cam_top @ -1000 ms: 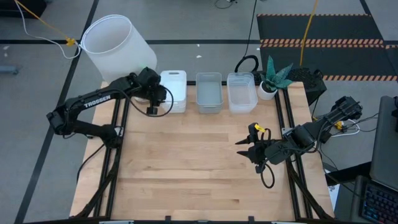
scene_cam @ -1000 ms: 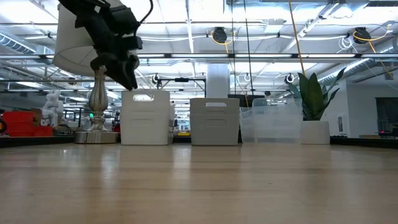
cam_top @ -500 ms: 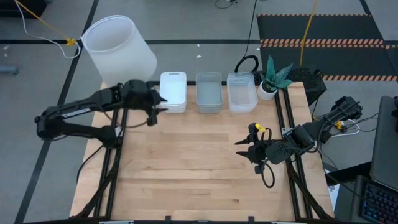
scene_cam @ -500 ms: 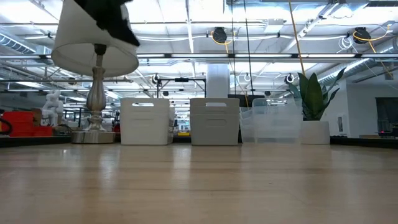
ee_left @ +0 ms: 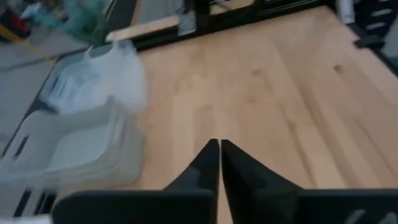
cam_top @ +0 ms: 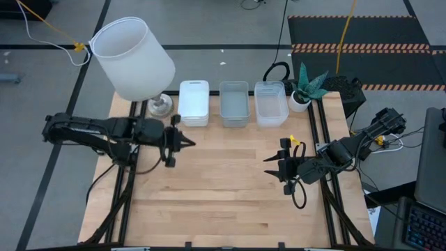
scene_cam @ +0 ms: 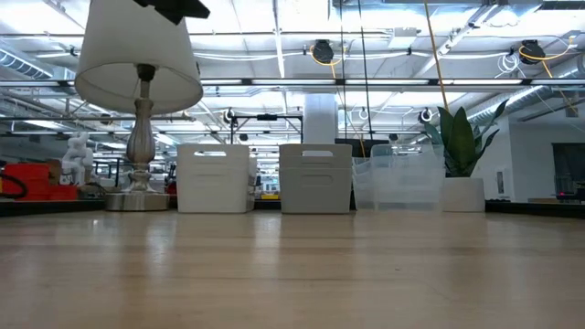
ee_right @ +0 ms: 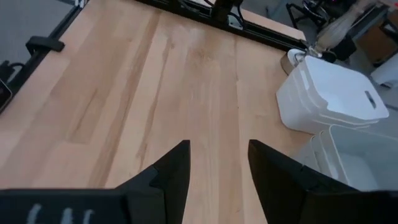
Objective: Stack baskets by color
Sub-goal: Return to Home Position
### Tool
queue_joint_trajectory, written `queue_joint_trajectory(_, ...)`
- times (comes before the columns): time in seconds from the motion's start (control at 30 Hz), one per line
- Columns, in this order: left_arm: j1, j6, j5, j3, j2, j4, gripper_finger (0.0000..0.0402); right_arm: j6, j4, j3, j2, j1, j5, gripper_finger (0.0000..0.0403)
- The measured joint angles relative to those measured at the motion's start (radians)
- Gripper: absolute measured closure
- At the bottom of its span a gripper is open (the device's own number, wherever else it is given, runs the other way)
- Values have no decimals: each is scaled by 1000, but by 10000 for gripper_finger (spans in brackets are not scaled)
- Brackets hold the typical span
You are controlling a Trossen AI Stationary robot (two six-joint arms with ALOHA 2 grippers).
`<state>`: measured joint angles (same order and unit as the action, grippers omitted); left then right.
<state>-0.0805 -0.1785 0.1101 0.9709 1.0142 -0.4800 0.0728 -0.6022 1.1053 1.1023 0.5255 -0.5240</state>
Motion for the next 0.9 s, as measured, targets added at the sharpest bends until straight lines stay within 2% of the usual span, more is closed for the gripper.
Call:
queue_joint_trajectory(0.07,-37,-28,2,-37,2,64,396,14,7,-4,0,0,0,254)
queue_joint_trajectory(0.17,-66,-17,0,-76,0,145,396,7,62,-45,-1,0,2,278)
queue_joint_trajectory(0.47,-133,66,-4,-234,1,386,398,-104,326,-206,-30,6,25,396)
queue_joint_trajectory(0.7,-170,114,-2,-391,1,584,398,-218,668,-408,-118,6,145,395)
queue_joint_trajectory(0.9,-182,130,-3,-516,1,743,396,-280,816,-580,-229,5,186,400)
